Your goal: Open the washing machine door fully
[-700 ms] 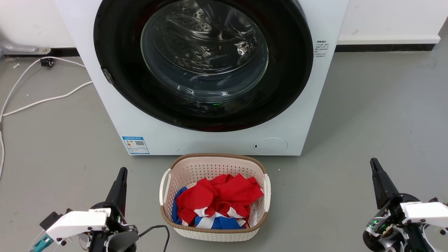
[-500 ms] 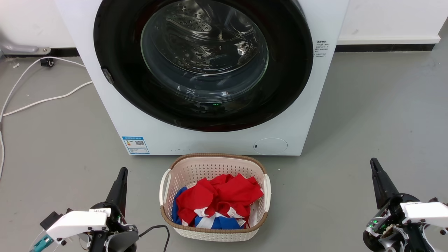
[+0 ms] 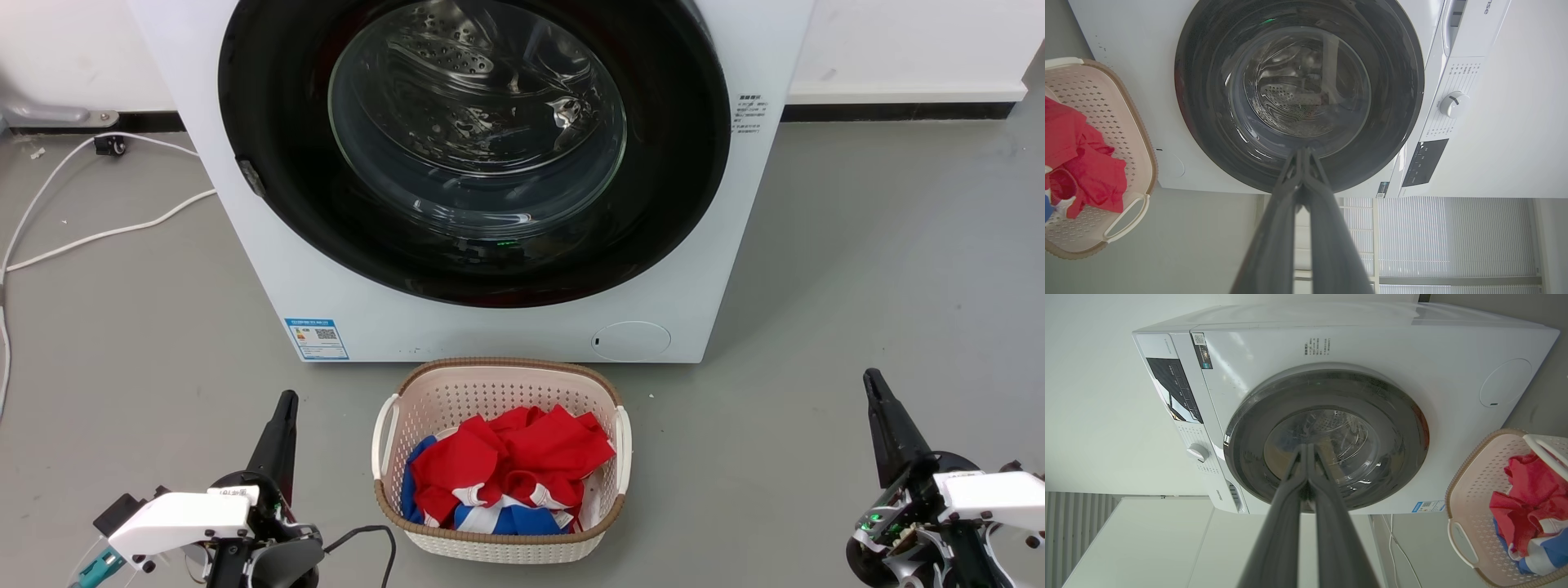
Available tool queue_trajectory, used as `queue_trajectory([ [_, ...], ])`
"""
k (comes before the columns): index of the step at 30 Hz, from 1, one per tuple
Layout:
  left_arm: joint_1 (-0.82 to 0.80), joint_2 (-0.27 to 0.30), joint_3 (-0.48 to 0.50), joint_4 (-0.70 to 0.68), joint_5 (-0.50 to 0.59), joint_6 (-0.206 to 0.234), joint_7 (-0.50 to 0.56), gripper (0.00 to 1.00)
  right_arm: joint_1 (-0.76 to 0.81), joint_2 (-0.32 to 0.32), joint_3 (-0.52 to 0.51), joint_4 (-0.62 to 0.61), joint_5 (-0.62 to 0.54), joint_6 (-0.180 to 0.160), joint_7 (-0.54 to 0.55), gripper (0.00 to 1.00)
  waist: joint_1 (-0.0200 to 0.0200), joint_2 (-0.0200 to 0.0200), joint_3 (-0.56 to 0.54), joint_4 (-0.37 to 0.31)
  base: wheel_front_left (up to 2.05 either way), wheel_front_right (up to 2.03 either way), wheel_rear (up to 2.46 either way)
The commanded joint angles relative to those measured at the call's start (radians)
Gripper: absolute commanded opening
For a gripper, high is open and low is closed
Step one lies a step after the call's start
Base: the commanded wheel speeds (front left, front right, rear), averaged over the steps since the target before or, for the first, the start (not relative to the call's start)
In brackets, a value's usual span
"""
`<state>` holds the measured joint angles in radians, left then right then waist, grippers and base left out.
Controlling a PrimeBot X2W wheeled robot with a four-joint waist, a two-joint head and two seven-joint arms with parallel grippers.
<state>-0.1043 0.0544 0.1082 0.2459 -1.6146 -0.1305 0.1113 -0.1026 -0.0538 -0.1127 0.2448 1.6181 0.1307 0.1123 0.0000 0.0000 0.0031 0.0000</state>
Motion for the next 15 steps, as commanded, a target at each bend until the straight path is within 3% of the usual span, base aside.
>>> queue_trajectory([
  [1,-0.008,-0.002,0.004,0.001,0.003,0.000,0.000,0.00,-0.010,0.003,-0.001,-0.001,-0.007,0.000,0.003,0.00,0.0000,0.0000,0.000,0.000,0.00,0.00,0.00],
  [13,-0.008,-0.002,0.005,0.001,0.004,0.000,0.001,0.00,-0.011,0.003,-0.002,-0.001,-0.008,0.000,0.003,0.00,0.0000,0.0000,0.000,0.000,0.00,0.00,0.00],
  [14,0.000,-0.001,0.001,0.000,0.000,0.000,0.000,1.00,0.000,0.000,0.000,0.000,0.000,0.000,0.001,1.00,0.0000,0.0000,0.000,0.000,0.00,0.00,0.00],
  [15,0.003,-0.001,-0.001,0.007,0.000,0.000,0.000,1.00,0.004,0.001,0.000,0.006,0.000,0.000,0.001,1.00,0.0000,0.0000,0.000,0.000,0.00,0.00,0.00],
])
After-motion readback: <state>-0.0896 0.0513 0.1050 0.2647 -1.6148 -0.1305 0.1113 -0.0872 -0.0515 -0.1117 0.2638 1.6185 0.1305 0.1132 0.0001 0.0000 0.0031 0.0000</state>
